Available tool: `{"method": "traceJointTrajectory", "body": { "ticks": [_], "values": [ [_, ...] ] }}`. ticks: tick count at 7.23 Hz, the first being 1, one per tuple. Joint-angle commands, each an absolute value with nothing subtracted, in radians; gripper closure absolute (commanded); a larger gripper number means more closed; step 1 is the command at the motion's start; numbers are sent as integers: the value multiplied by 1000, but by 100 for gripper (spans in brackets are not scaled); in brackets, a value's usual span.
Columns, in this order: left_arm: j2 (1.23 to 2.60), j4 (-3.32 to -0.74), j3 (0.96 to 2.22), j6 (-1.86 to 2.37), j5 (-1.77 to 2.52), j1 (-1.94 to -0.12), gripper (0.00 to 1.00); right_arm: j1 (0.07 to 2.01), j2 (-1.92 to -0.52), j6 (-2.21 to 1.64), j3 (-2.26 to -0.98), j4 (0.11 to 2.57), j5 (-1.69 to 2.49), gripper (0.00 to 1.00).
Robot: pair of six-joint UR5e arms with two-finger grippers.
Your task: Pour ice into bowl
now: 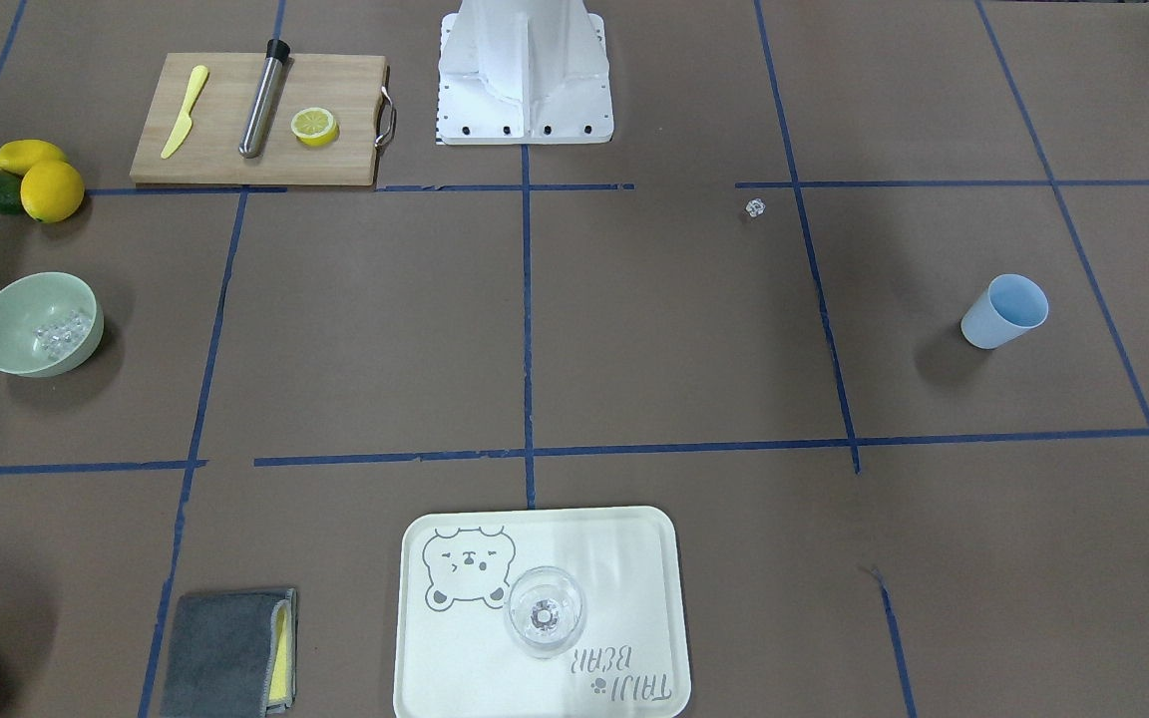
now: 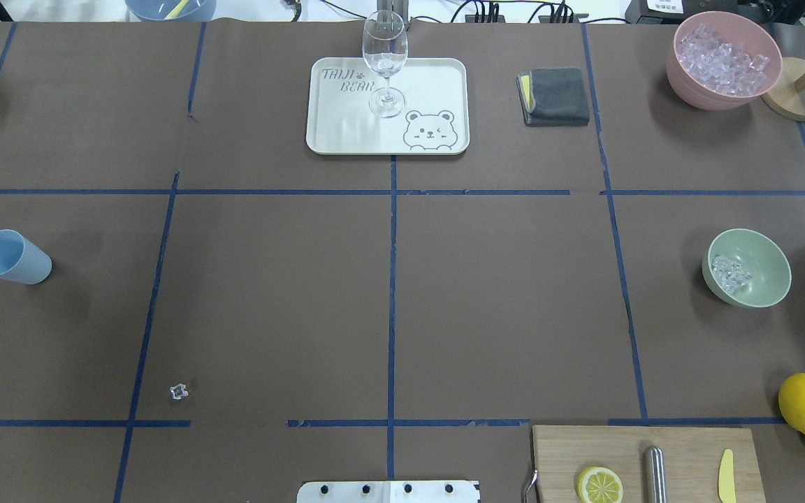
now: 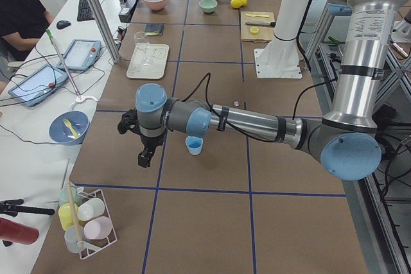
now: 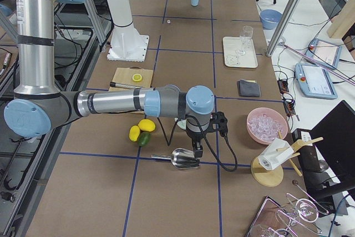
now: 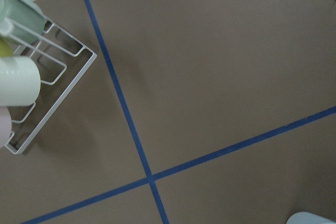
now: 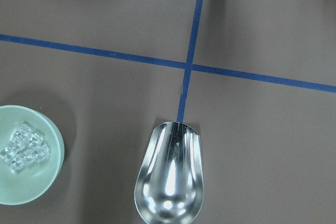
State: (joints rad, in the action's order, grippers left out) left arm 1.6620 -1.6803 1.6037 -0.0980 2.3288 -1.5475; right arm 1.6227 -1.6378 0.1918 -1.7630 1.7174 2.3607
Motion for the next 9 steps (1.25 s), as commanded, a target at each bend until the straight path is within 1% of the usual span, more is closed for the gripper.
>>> {"method": "traceJointTrajectory", "body": {
  "ticks": [1, 9],
  "values": [
    [1596, -1674, 1585, -106, 2350, -1572, 0, 1626, -1646, 190, -1735, 1715, 2376, 0],
    [1585, -1671, 1583, -101, 2349, -1571, 0, 1626, -1649, 179, -1721, 1715, 2376, 0]
  ]
}}
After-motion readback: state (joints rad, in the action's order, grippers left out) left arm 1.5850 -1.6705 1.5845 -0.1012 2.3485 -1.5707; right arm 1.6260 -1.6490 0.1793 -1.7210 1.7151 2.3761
